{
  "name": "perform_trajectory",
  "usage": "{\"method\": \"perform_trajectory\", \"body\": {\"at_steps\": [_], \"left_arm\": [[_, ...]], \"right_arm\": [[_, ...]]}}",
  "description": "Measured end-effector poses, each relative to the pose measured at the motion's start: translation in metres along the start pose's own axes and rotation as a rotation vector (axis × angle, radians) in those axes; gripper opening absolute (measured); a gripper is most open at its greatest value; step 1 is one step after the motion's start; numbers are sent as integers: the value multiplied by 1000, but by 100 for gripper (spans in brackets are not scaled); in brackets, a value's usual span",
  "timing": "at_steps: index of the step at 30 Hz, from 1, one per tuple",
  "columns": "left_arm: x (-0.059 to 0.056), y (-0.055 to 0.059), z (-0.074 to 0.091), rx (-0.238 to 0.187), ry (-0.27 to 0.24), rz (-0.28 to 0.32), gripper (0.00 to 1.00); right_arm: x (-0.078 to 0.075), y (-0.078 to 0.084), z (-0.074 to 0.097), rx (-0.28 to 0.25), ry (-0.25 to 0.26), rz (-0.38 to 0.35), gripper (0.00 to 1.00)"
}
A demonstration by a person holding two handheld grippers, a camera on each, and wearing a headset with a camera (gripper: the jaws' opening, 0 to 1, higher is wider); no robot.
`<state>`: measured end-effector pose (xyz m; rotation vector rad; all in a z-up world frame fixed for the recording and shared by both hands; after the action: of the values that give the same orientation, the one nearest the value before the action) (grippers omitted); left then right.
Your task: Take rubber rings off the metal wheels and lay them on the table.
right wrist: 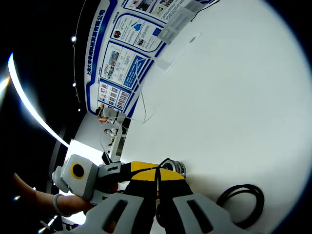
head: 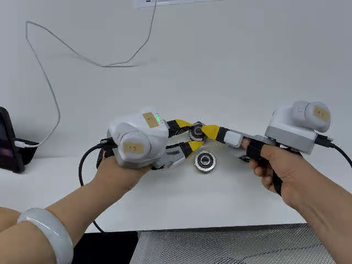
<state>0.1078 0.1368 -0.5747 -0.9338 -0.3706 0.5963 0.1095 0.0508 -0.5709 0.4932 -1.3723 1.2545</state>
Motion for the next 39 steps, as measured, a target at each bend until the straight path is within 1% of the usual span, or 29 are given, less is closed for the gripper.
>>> {"method": "perform_trajectory", "body": {"at_steps": [1, 2, 4, 5, 9, 12, 15, 17, 19, 26, 31, 33, 37, 39], "left_arm": [[0, 0, 0, -3, -1, -5, 24], [0, -1, 0, -3, 1, 4, 24], [-1, -1, 0, -4, 2, 3, 24], [-1, -1, 0, -5, 2, 6, 24], [0, -1, 1, -10, -5, 9, 26], [1, -2, 5, -22, -12, 5, 27], [3, -4, 11, -43, -27, -4, 27], [5, -6, 15, -63, -42, -14, 27], [7, -6, 19, -71, -50, -12, 27], [11, -1, 26, -73, -66, -1, 29], [12, 1, 31, -85, -76, 8, 32], [12, 3, 34, -88, -79, 12, 34], [13, 6, 40, -89, -87, 22, 35], [14, 7, 45, -95, -94, 29, 36]], "right_arm": [[1, 0, 0, -1, -3, 0, 1], [2, -1, -1, -1, -7, -2, 1], [4, -1, -2, -3, -17, -2, 1], [6, -2, -2, -12, -24, -6, 1], [7, -6, -4, -15, -27, -5, 1], [7, -6, -3, -12, -26, -2, 1], [8, -5, -2, -10, -23, 1, 1], [11, -5, 0, -11, -25, 2, 1], [15, -5, 1, -14, -33, 2, 1], [26, -5, 2, -26, -54, 4, 1], [35, -5, 7, -42, -73, 2, 1], [41, -6, 10, -57, -83, -2, 1], [50, -8, 21, -79, -97, 0, 1], [50, -6, 29, -74, -87, 12, 1]]}}
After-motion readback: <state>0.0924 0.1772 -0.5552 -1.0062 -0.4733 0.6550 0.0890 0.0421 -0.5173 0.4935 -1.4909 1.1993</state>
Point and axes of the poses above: the centre of the closed fingertips' face, and the gripper's own axes: z roughly backward along the fingers, x roughly to its left, y roughly out of its underside, the point moved 5 cm from there along z, roughly backward along the fingers, and after that the axes turned 8 degrees about -y, right-handed, at the moved point
